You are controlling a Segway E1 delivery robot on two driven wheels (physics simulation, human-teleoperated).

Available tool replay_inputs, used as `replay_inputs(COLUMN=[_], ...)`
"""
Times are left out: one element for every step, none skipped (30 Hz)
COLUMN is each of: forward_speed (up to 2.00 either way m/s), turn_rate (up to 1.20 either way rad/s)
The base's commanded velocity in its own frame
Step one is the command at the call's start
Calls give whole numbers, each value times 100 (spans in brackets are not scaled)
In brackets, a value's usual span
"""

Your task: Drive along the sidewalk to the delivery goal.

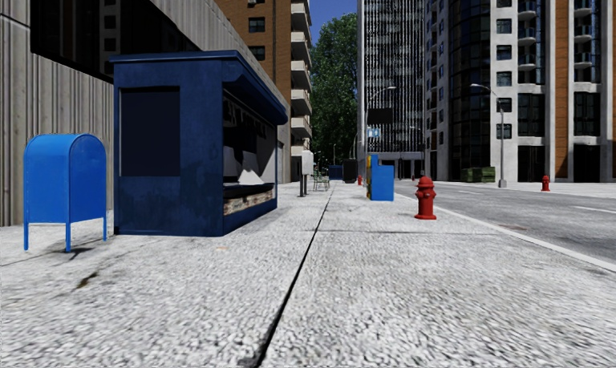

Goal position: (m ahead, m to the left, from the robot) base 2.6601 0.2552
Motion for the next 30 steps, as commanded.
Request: replay_inputs(forward_speed=[149, 149, 149, 149, 149, 149, 149, 149, 149, 149, 149, 149, 149, 149, 149, 149, 149, 149, 149, 149, 149, 149, 149, 149, 149, 149, 149, 149, 149, 149], turn_rate=[0, 0, 0, 0, 0, 0, 0, 0, 0, 0, 0, 0, 0, 0, 0, 0, 0, 0, 0, 0, 0, 0, 0, 0, 0, 0, 0, 0, 0, 0])
